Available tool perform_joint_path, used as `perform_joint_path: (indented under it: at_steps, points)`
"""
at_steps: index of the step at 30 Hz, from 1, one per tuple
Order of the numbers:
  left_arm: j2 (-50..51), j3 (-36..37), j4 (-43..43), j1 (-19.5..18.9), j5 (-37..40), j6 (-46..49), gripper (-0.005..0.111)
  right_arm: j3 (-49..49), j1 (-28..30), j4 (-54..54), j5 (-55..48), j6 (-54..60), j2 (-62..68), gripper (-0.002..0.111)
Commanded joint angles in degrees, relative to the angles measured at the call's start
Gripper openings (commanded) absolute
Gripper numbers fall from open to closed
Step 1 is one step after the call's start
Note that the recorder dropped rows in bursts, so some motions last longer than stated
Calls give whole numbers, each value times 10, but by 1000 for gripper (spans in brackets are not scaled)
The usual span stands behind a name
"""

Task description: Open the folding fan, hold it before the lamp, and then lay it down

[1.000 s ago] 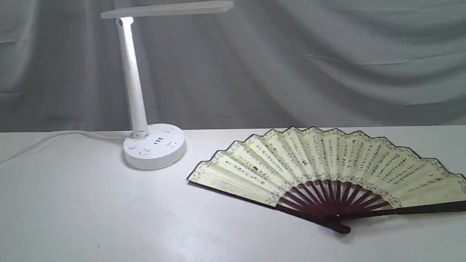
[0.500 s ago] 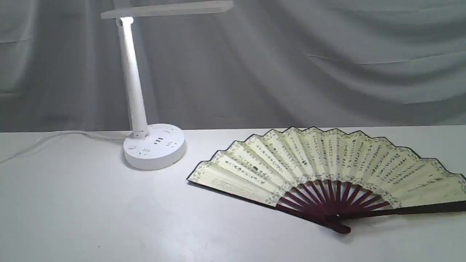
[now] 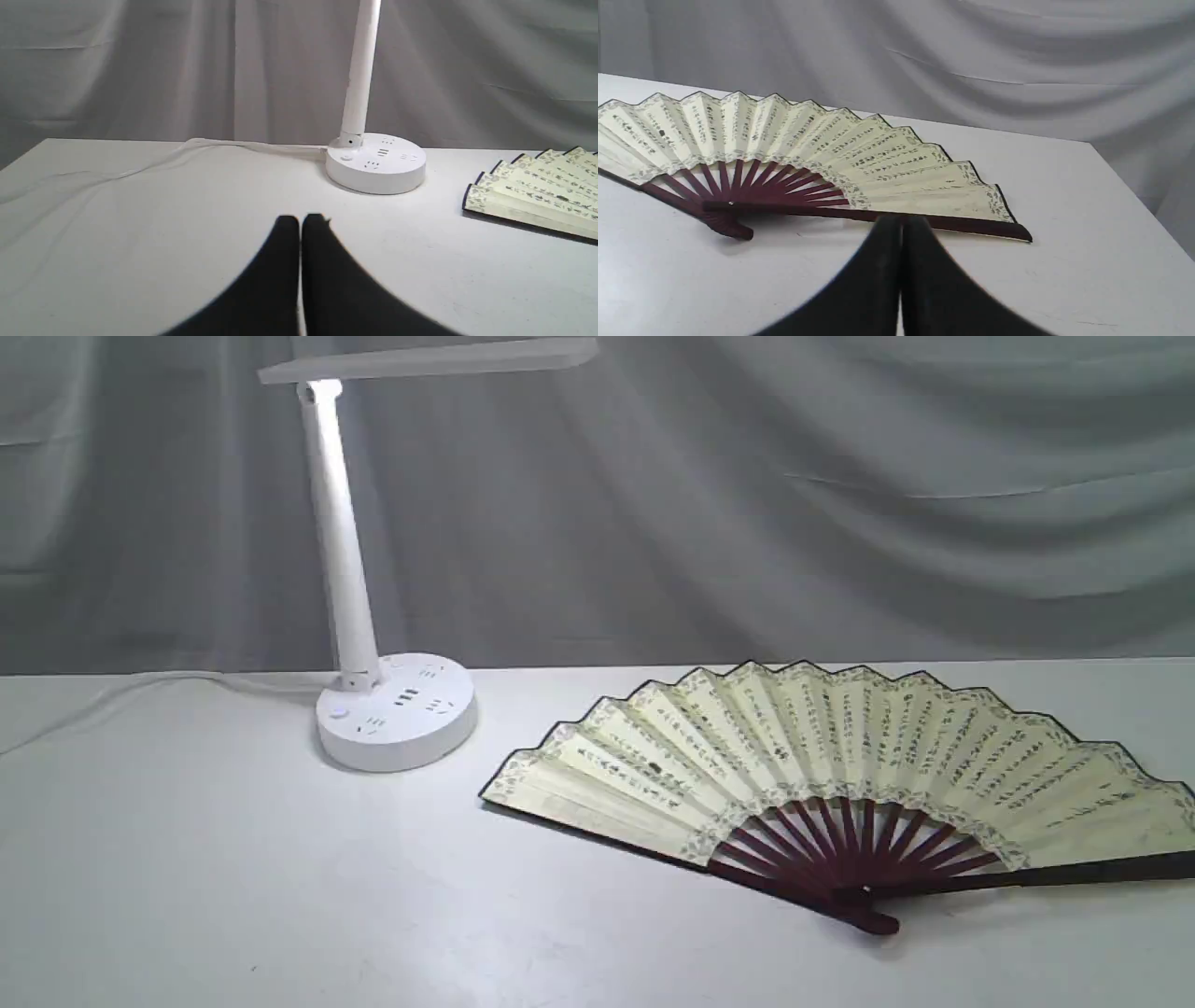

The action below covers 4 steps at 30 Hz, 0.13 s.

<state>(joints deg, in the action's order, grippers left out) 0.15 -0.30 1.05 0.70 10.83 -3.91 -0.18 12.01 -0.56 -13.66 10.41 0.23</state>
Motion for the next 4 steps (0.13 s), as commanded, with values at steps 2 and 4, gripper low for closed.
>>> perform_joint_path:
  at_steps: [2,4]
  points:
    - [-1,3,2,-1,0,-1,0,2,-2,6,-1,-2,-2,0]
    - [-1,3,2,-1,0,-1,0,2,-2,6,-1,-2,-2,0]
